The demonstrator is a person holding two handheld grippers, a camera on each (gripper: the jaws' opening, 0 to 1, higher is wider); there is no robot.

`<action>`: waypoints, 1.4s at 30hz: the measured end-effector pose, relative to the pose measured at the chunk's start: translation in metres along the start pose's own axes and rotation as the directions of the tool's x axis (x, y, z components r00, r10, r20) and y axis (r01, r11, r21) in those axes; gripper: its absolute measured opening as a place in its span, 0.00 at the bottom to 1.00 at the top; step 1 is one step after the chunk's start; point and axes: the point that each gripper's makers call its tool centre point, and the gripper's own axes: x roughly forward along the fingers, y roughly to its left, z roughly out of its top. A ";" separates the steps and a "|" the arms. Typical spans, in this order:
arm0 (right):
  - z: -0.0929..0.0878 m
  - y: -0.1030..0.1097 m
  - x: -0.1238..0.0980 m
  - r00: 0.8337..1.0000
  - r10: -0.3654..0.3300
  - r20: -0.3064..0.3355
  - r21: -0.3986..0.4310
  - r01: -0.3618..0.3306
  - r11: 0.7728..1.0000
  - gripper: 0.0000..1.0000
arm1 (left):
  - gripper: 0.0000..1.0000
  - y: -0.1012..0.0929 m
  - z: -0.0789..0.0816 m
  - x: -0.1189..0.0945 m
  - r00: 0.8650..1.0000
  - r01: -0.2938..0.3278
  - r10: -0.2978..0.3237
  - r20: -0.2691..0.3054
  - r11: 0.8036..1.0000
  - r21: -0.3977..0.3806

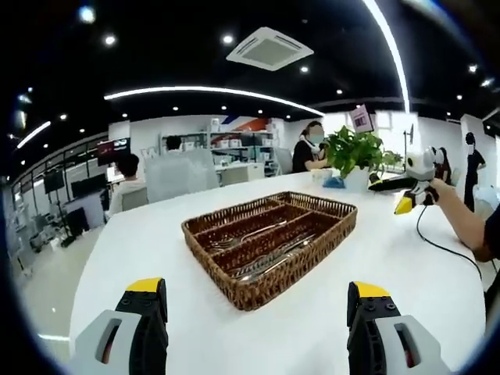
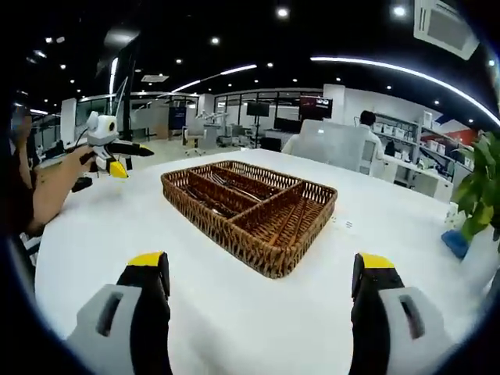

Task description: Arrange the knives, forks, and spoons in their matching storage slots by inserting each utensil handle-first until every utensil is classified and aligned in the correct compartment

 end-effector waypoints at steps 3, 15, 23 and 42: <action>-0.004 -0.001 0.001 1.000 0.001 0.004 0.001 -0.001 1.000 0.99 | 1.00 0.000 -0.004 -0.001 1.000 -0.002 0.002 0.005 1.000 -0.014; -0.011 -0.002 0.006 1.000 -0.006 -0.020 0.033 0.006 0.999 0.99 | 1.00 0.003 -0.002 -0.009 0.999 -0.018 0.019 0.029 0.999 -0.029; -0.010 -0.001 0.001 0.999 -0.015 -0.033 0.009 0.015 1.000 0.99 | 1.00 0.005 -0.005 -0.008 0.999 -0.030 0.030 0.020 0.999 -0.027; -0.005 -0.001 0.003 1.000 -0.015 -0.018 0.027 0.015 1.000 0.99 | 1.00 0.004 -0.001 -0.014 0.999 -0.022 0.023 0.046 0.999 -0.026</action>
